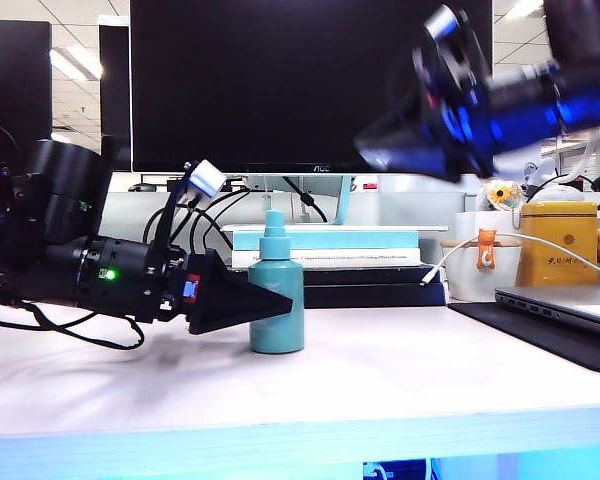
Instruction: Pick up the sprayer with the left hand, pick up its lid with the right hand then put the lid on the sprayer.
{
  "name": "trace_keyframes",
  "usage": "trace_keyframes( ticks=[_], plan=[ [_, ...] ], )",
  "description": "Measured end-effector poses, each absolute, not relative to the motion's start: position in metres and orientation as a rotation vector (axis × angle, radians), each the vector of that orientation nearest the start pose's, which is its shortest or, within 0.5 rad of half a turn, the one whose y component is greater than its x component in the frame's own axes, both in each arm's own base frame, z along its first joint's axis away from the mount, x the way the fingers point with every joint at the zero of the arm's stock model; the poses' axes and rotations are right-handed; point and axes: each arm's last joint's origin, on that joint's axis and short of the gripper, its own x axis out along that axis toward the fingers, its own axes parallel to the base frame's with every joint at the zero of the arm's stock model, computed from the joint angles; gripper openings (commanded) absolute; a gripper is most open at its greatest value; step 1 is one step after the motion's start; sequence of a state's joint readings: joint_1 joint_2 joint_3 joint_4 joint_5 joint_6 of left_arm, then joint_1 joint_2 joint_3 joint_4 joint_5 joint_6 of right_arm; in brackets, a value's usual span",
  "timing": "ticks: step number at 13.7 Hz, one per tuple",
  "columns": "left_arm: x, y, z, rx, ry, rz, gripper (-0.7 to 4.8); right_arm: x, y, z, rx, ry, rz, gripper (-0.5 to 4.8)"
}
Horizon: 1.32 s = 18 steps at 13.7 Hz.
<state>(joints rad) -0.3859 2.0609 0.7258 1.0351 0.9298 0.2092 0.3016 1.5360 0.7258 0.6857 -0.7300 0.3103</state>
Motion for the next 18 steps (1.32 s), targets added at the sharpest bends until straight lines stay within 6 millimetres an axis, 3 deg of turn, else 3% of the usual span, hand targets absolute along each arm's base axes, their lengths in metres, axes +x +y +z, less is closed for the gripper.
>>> trace_keyframes(
  ticks=[1, 5, 18],
  plan=[
    [0.304, -0.155, 0.087, 0.087, 0.169, -1.371, 2.79, 0.292, 0.124, 0.225, 0.320, 0.378, 1.062, 1.17],
    [0.300, -0.166, 0.087, 0.108, 0.149, -1.413, 2.78, 0.288, 0.143, 0.227, 0.232, 0.446, 1.127, 1.16],
    [0.306, -0.186, 0.083, 0.088, 0.163, -1.516, 2.78, 0.277, 0.153, 0.210, 0.030, 0.525, 1.081, 1.16]
  ],
)
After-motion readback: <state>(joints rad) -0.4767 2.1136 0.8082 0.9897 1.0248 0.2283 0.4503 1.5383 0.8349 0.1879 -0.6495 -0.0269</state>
